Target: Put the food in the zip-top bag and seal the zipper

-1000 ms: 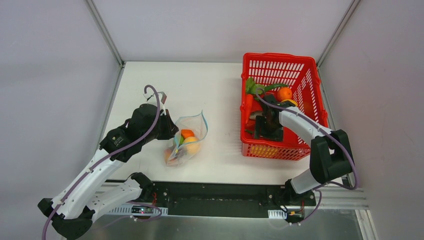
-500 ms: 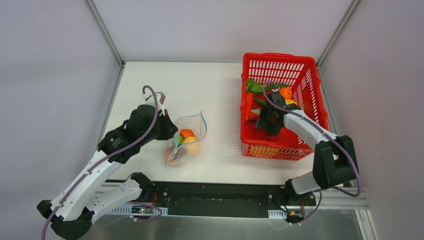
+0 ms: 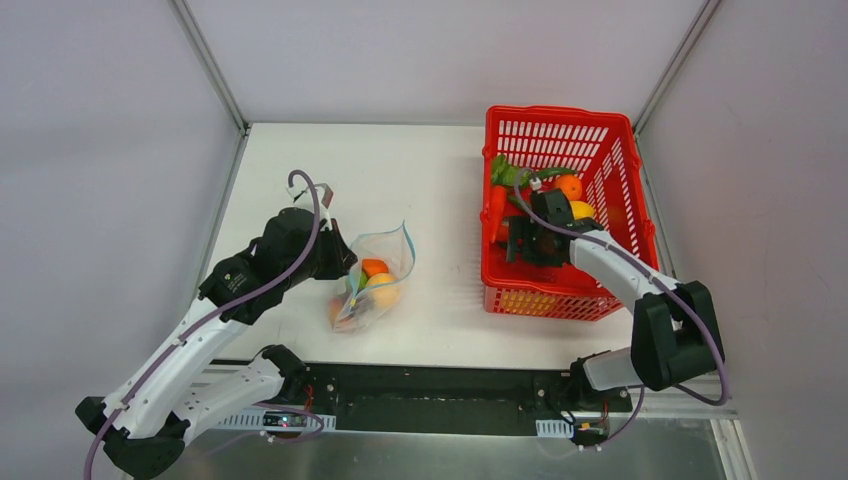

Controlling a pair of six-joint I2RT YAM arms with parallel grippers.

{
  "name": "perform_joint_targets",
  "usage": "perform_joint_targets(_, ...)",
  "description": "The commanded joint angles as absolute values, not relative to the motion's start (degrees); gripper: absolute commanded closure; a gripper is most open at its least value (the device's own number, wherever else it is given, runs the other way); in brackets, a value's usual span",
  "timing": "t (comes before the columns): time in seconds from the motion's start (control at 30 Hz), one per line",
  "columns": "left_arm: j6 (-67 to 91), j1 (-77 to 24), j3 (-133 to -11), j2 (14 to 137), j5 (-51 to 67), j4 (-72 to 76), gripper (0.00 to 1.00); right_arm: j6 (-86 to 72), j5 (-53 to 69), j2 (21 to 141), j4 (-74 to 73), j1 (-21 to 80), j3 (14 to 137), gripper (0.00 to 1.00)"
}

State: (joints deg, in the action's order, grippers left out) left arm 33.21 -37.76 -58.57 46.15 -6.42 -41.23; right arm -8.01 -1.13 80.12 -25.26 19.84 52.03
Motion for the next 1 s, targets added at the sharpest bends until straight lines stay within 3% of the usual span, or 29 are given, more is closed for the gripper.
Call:
perform_joint_targets(0.0,31.69,-37.18,-60.52,46.46,-6.36,-41.41,1.00,2.49,-5.56,80.33,-18.92,22.42,48.47,0.22)
perform_joint_targets(0.4,32.26,-37.18,-61.00,46.93,-5.74,-41.19,1.00,13.49,-6.82,75.91,-9.38,24.69,43.69,0.23)
perform_joint_targets(0.63,32.43,-37.18,-60.83,46.43,-5.85,-41.49,1.00,17.15,-0.95,78.15,-9.70,24.67,42.97,0.23)
perform_joint_targets(0.97,32.69,-37.18,-60.74,46.22,-5.93,-41.68,1.00,14.21,0.45,78.58,-9.13,24.65,42.96,0.41)
